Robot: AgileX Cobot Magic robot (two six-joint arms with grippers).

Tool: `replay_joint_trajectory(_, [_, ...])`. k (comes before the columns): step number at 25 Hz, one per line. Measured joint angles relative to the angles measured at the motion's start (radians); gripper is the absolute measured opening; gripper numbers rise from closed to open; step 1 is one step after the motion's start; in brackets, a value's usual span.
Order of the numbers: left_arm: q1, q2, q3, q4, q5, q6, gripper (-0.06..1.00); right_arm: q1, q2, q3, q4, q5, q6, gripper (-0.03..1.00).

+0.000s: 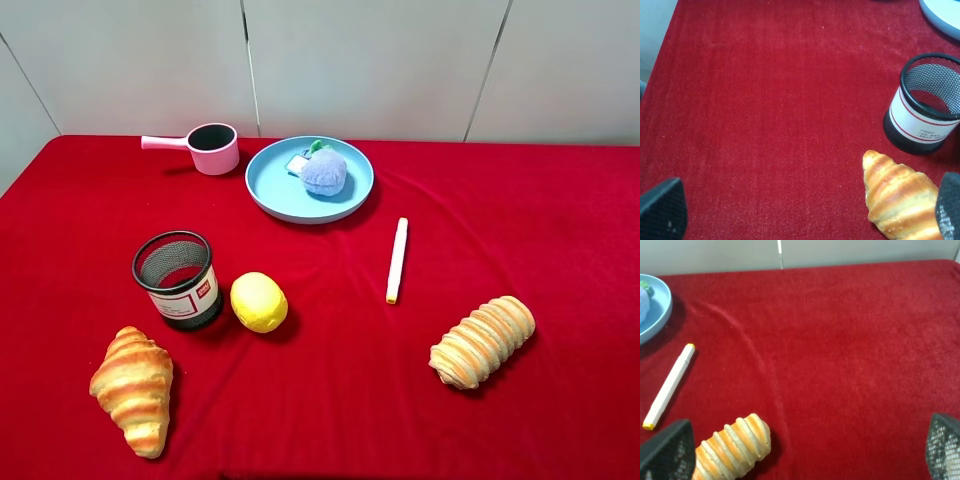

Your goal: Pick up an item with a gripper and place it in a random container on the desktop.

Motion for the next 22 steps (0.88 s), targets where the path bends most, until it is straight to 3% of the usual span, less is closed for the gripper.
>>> replay_joint_trajectory(22, [0.000,0.000,0.000,0.000,0.000,0.000,0.99,0.000,0.000,0.000,0.000,0.000,0.000,0.69])
